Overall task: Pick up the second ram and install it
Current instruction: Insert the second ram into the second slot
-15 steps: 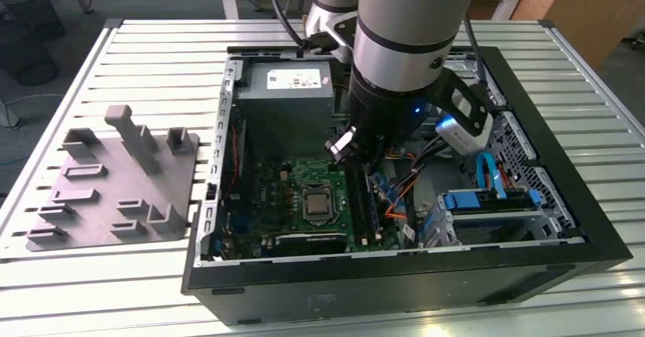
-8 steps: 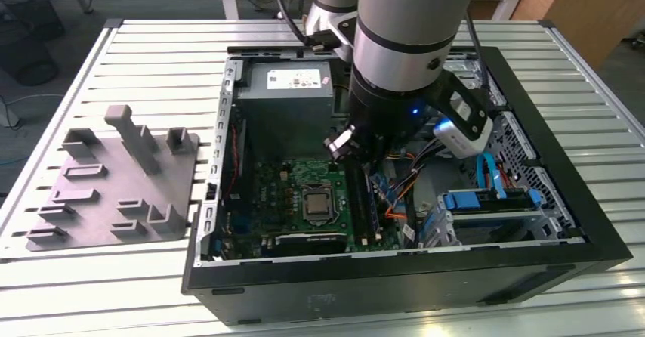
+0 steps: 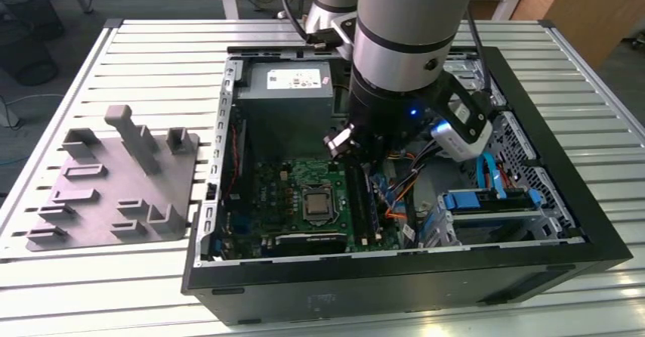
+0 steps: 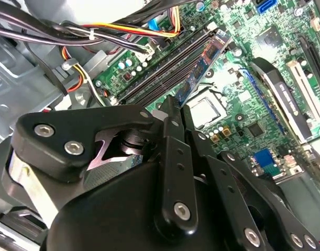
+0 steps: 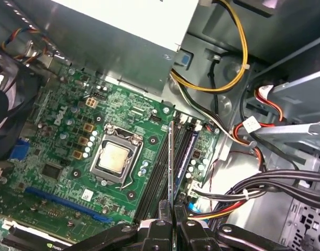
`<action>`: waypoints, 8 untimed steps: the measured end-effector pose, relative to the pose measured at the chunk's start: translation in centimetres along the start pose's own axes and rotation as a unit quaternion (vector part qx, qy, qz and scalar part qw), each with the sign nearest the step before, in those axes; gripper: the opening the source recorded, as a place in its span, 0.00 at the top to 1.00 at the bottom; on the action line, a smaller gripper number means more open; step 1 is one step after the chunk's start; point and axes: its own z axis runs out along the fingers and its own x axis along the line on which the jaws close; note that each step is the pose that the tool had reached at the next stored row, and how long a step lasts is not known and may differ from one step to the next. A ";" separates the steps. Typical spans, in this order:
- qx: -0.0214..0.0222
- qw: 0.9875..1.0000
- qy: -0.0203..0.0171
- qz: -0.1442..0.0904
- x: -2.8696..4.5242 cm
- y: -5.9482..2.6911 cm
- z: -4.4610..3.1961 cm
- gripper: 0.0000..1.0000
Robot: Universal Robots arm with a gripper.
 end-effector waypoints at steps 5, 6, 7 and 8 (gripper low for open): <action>0.001 1.000 -0.001 0.021 0.00 0.00 0.01 0.86; 0.002 1.000 -0.002 0.025 0.00 0.00 0.01 0.86; 0.002 1.000 -0.002 0.030 0.00 0.00 0.01 0.86; 0.002 0.999 -0.002 0.034 0.00 0.00 0.01 0.86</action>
